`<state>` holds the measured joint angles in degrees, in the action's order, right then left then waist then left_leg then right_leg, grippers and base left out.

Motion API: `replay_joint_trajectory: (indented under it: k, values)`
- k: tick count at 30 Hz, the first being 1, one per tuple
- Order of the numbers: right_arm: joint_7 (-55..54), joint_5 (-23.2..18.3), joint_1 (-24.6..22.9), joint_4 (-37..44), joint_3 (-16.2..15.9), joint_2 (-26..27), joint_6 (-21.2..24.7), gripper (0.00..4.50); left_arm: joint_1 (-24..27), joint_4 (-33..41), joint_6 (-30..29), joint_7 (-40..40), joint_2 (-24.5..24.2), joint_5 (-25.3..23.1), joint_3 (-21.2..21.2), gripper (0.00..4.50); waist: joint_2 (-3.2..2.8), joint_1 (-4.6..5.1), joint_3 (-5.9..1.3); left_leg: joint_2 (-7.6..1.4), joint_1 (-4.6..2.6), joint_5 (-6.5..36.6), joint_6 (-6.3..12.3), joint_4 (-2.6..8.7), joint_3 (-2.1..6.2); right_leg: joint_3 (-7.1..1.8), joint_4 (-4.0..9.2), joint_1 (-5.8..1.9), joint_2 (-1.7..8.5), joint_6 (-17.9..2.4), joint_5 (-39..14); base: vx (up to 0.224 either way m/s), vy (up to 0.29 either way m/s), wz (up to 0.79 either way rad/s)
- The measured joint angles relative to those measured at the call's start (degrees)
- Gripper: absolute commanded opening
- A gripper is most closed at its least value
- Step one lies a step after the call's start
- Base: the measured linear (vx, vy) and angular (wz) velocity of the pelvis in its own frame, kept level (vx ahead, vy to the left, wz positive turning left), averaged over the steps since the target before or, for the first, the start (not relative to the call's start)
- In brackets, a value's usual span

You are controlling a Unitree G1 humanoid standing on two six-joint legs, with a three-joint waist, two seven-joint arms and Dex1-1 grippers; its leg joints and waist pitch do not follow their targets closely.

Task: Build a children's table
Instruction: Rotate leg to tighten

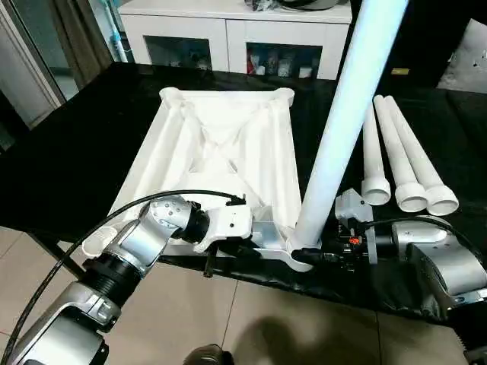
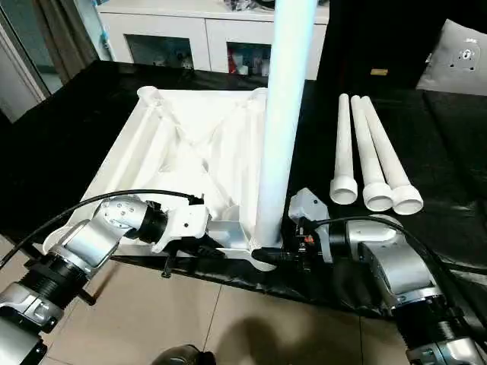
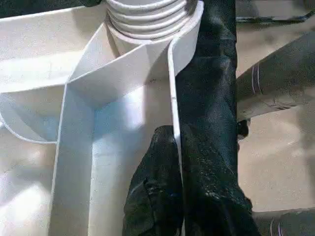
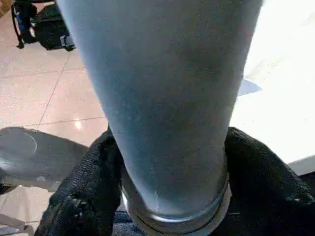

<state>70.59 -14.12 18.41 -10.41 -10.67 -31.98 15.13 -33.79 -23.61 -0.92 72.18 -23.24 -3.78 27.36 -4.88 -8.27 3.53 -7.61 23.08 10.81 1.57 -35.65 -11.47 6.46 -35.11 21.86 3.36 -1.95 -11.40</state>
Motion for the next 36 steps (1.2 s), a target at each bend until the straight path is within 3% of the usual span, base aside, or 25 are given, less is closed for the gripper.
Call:
replay_joint_trajectory:
  k: [4,7,12,15,18,22,25,26,29,35,36]
  values:
    - [-0.6,-1.1,-0.6,0.2,0.8,1.2,2.1,2.69,0.8,0.4,-1.3,-0.1,0.0,0.8,-0.8,0.0,0.02,0.09,-0.01,0.0,-0.02,0.0,0.0,-0.01,0.0,0.0,-0.04,0.0,0.0,0.0,0.0,0.0,0.0,0.0]
    - [-4.0,-1.3,-0.9,1.1,1.3,3.4,5.1,2.67,2.7,3.0,-5.5,-1.9,0.1,1.2,-2.3,0.0,0.02,0.47,-0.09,0.0,-0.07,0.0,-0.02,-0.03,0.0,-0.02,-0.11,0.02,0.0,0.0,0.0,0.0,0.0,0.0]
    - [-14.8,-0.2,-0.3,0.0,3.7,9.5,8.4,2.66,5.3,7.0,-14.5,-8.6,1.9,1.2,-5.0,0.0,0.21,3.18,-0.18,-0.01,-0.18,0.0,-0.06,-0.04,-0.01,-0.06,-0.14,0.0,0.0,0.2,0.0,0.0,0.0,0.0]
    - [-24.7,1.0,2.0,-2.9,6.4,15.4,10.5,2.66,6.9,10.0,-22.4,-15.9,5.6,-0.1,-7.4,0.0,0.3,4.93,-0.16,-0.01,-0.3,0.0,-0.09,-0.05,-0.01,-0.07,-0.16,0.0,0.0,0.1,0.1,0.0,0.0,0.0]
    - [-32.9,1.6,4.6,-5.6,8.6,19.3,12.4,2.66,7.0,12.0,-29.7,-23.2,10.3,-1.5,-8.7,0.0,0.31,5.61,-0.16,0.0,-0.34,0.0,-0.1,-0.06,-0.01,-0.07,-0.1,-0.04,0.0,0.2,0.1,0.0,0.0,0.0]
    - [-42.3,3.3,8.2,-9.4,11.1,23.2,12.9,2.66,6.8,12.3,-35.0,-33.1,17.2,-3.4,-9.8,0.0,0.33,6.03,-0.16,-0.01,-0.3,0.0,-0.09,-0.06,-0.02,-0.07,-0.03,-0.04,0.0,0.1,0.2,0.0,0.0,0.0]
    - [-44.7,3.9,8.8,-10.5,11.6,24.0,11.2,2.66,6.8,12.4,-35.5,-35.9,19.1,-3.5,-9.6,0.0,0.33,5.8,-0.16,0.0,-0.15,0.0,-0.08,-0.04,-0.02,-0.05,0.01,0.05,0.0,0.0,0.3,0.0,0.0,0.0]
    - [-44.8,3.9,8.8,-10.7,11.6,24.0,10.6,3.36,6.8,12.4,-35.5,-36.2,19.3,-3.5,-9.6,0.0,0.33,5.61,-0.16,0.0,-0.12,0.0,-0.08,-0.03,-0.01,-0.04,0.01,0.08,0.0,0.0,0.3,0.0,0.0,0.0]
    - [-44.7,3.8,8.6,-11.2,11.8,24.2,9.7,3.39,6.5,12.4,-35.5,-36.1,19.1,-3.4,-9.6,0.0,0.32,5.02,-0.16,-0.01,-0.04,0.0,-0.07,-0.01,-0.01,-0.02,0.05,0.14,-0.01,0.0,0.3,0.0,0.0,0.0]
    - [-42.2,2.7,5.9,-8.8,12.0,23.0,8.8,3.92,6.5,12.6,-34.3,-34.2,17.4,-2.6,-8.7,0.0,0.33,4.54,-0.15,0.0,0.0,0.0,-0.06,-0.01,-0.01,-0.03,0.1,0.15,-0.01,0.0,0.3,0.0,0.0,0.0]
    - [-40.8,2.4,5.2,-8.1,11.9,21.9,8.6,4.19,6.5,12.5,-33.3,-33.3,16.8,-2.5,-8.4,0.0,0.31,4.23,-0.13,0.0,0.0,0.0,-0.06,-0.01,-0.01,-0.03,0.11,0.15,-0.01,0.0,0.3,0.0,0.0,0.0]
